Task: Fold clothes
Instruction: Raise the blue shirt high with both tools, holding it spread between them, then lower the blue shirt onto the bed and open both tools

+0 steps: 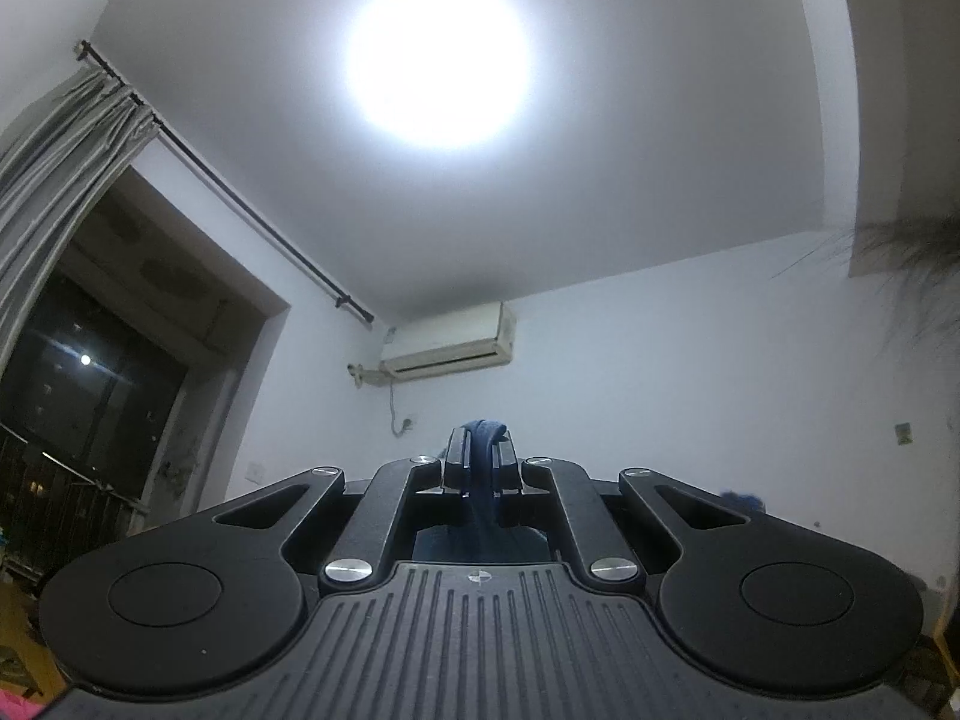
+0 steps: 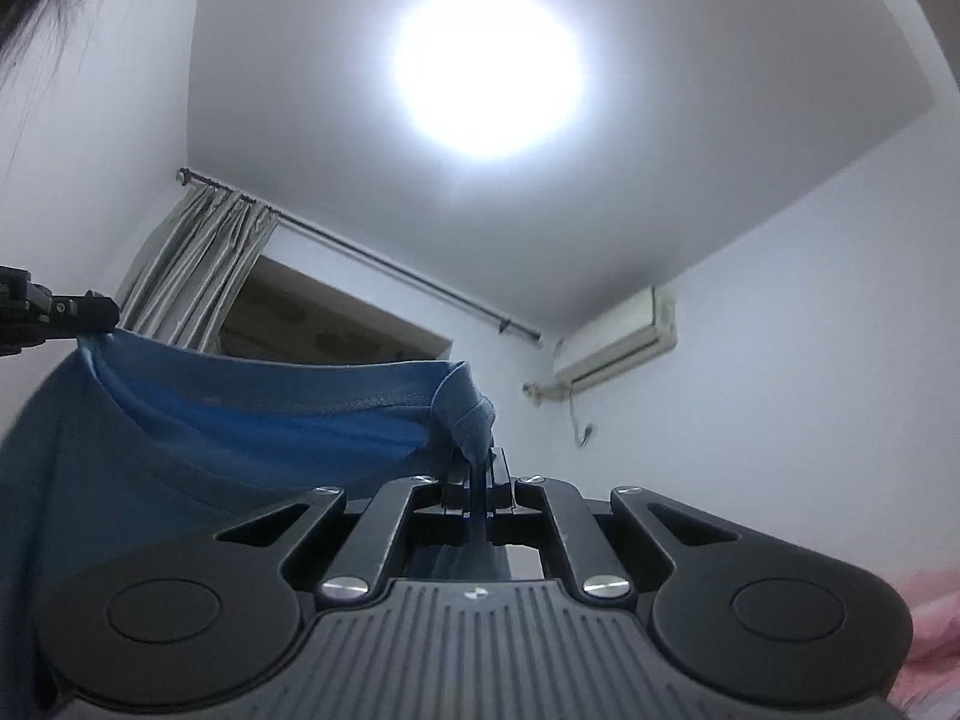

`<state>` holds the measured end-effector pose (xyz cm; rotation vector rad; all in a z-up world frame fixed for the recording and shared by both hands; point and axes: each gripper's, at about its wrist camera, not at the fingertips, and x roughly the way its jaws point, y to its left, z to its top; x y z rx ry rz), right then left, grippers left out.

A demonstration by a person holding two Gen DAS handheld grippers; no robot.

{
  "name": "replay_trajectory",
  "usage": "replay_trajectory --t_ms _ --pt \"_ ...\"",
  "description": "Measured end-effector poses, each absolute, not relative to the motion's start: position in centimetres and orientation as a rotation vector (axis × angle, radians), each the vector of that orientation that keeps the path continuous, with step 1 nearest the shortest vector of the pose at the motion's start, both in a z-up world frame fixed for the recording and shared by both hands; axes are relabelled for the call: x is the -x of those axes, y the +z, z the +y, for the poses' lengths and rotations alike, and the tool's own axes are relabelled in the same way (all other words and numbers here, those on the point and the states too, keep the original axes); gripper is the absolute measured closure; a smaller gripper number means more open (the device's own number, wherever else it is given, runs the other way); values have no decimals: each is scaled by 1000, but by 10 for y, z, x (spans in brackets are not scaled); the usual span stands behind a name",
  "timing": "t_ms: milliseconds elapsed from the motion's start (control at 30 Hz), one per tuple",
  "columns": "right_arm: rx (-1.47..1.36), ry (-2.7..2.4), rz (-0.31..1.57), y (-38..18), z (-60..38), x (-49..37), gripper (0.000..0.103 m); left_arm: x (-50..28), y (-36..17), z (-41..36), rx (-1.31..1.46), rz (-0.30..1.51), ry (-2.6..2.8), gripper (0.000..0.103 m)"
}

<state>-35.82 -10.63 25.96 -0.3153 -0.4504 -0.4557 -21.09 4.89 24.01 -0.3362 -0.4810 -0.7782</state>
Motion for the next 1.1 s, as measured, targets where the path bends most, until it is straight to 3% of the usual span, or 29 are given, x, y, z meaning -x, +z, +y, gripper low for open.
replay_trajectory --t_ms 333,600,800,1100 --pt "345 -448 -386 249 -105 345 98 199 226 50 300 -443 -789 99" --pt "312 -391 -163 194 -140 225 98 99 175 49 301 -208 -635 99" --pt "301 -303 64 113 -176 78 98 -24 92 52 276 80 -432 99" --pt "341 -182 408 -56 -190 -99 98 -182 -56 54 138 471 -187 99"
